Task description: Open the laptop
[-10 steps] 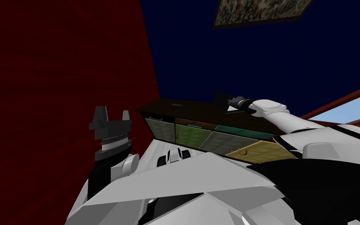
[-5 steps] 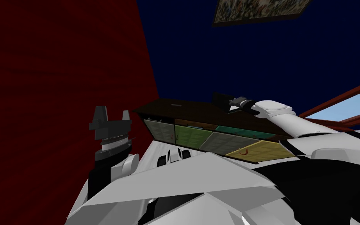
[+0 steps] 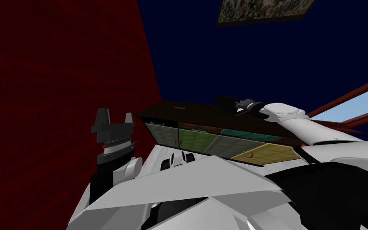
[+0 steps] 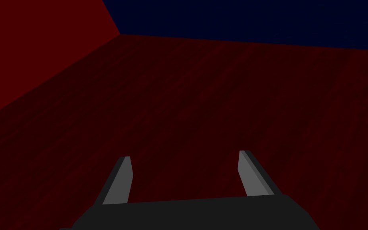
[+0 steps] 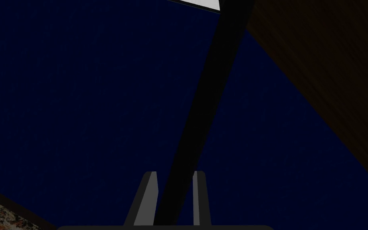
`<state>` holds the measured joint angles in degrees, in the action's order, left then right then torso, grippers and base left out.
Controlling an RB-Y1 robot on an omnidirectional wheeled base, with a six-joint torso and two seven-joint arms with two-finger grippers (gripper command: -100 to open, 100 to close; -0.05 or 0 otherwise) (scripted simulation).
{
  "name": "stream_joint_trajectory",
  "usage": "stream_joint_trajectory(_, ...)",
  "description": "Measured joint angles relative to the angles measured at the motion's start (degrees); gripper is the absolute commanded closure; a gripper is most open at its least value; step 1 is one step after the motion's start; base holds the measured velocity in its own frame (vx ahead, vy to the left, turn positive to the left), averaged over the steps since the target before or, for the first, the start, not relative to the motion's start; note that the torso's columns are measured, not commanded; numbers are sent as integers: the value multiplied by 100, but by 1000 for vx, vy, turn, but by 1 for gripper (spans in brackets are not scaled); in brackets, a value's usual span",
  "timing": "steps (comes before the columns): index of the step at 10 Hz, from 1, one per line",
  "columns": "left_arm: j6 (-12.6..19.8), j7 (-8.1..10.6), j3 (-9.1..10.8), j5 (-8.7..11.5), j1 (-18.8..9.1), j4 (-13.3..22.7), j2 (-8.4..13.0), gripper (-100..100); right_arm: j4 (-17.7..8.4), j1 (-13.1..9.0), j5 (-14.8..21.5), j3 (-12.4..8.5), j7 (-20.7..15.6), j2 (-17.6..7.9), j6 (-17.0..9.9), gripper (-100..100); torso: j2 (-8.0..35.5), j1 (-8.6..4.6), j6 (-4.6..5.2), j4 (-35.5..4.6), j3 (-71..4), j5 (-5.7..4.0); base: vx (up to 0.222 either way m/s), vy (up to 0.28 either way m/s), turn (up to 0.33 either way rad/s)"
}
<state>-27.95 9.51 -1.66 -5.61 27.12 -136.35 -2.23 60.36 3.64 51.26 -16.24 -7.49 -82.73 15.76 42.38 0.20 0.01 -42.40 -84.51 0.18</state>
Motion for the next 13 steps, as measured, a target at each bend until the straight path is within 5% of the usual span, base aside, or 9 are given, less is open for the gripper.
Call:
stream_joint_trajectory(3,0,0,0,0,0,0,0,0,262,456,132,-422,130,6,8,100,6,-3,-3,-1,3,-1,23,9,-8)
stream_joint_trajectory(13,0,0,0,0,-1,0,1,0,-239,311,-789,-493,1075,61,403,100,-11,-8,-12,12,-7,-15,-4,-65,3)
